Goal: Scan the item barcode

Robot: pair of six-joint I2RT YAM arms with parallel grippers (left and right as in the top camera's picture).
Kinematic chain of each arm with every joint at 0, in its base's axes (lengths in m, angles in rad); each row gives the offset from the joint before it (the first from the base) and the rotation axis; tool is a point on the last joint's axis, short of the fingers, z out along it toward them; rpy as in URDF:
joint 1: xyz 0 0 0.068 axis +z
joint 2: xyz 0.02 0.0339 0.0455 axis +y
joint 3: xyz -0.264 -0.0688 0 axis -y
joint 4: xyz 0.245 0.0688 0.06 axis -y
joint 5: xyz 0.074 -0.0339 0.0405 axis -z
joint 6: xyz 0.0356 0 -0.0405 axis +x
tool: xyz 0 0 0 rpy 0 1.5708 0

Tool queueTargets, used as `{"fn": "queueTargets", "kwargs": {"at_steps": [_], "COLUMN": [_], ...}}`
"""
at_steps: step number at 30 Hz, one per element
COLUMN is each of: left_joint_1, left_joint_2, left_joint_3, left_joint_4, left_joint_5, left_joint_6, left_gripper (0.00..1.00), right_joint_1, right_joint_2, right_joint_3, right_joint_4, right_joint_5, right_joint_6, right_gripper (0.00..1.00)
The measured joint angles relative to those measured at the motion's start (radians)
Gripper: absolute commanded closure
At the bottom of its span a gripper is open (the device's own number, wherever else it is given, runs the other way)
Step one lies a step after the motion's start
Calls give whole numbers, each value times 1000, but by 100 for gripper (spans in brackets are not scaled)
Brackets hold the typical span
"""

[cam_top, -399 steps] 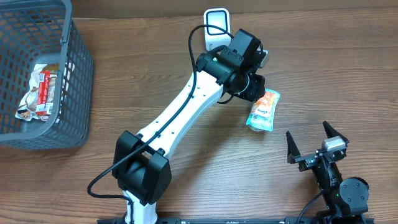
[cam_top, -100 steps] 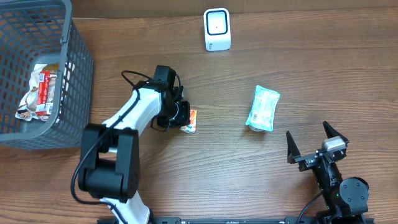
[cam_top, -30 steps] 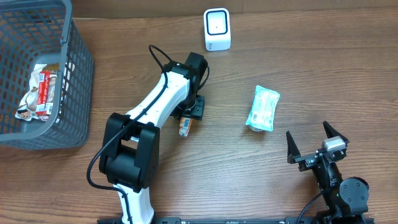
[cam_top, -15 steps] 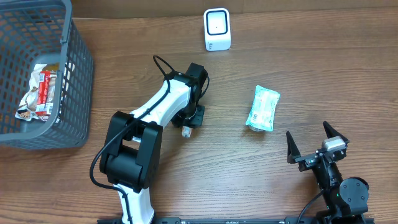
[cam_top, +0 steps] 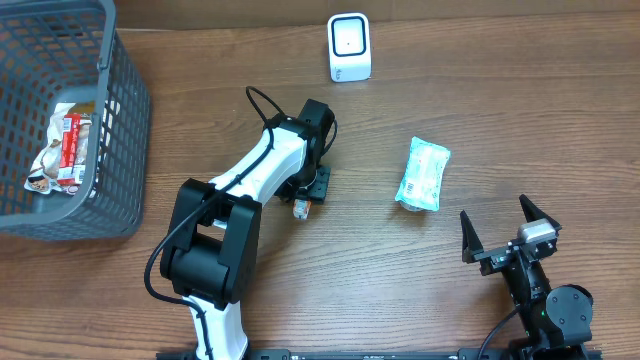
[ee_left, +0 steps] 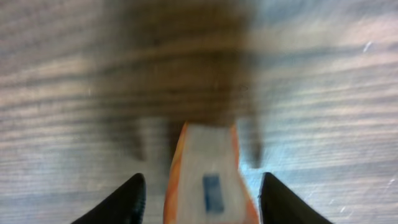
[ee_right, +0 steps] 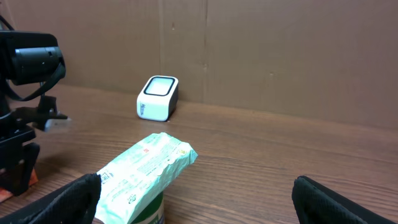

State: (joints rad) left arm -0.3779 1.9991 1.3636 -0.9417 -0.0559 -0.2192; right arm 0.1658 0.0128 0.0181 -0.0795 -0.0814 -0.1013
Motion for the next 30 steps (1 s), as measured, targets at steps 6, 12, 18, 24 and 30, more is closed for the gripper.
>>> {"fn": "queueTargets", "kwargs": {"at_steps": [6, 12, 18, 24, 30], "left_joint_1": [0, 0, 0, 0, 0], "left_joint_2": [0, 0, 0, 0, 0], "left_joint_3": [0, 0, 0, 0, 0], "left_joint_4": [40, 72, 82, 68, 78], "left_joint_5": [0, 0, -1, 0, -10], "left_joint_6": [-42, -79, -109, -119, -151], "left_gripper": [64, 50, 73, 81, 53], "right_joint_1": [0, 0, 0, 0, 0], "right_joint_2": [0, 0, 0, 0, 0], "right_joint_3": [0, 0, 0, 0, 0], "right_joint_4": [-1, 0, 0, 0, 0], "right_joint_5": [0, 0, 0, 0, 0], "right_joint_6": [0, 0, 0, 0, 0], "right_gripper": [0, 0, 0, 0, 0]}}
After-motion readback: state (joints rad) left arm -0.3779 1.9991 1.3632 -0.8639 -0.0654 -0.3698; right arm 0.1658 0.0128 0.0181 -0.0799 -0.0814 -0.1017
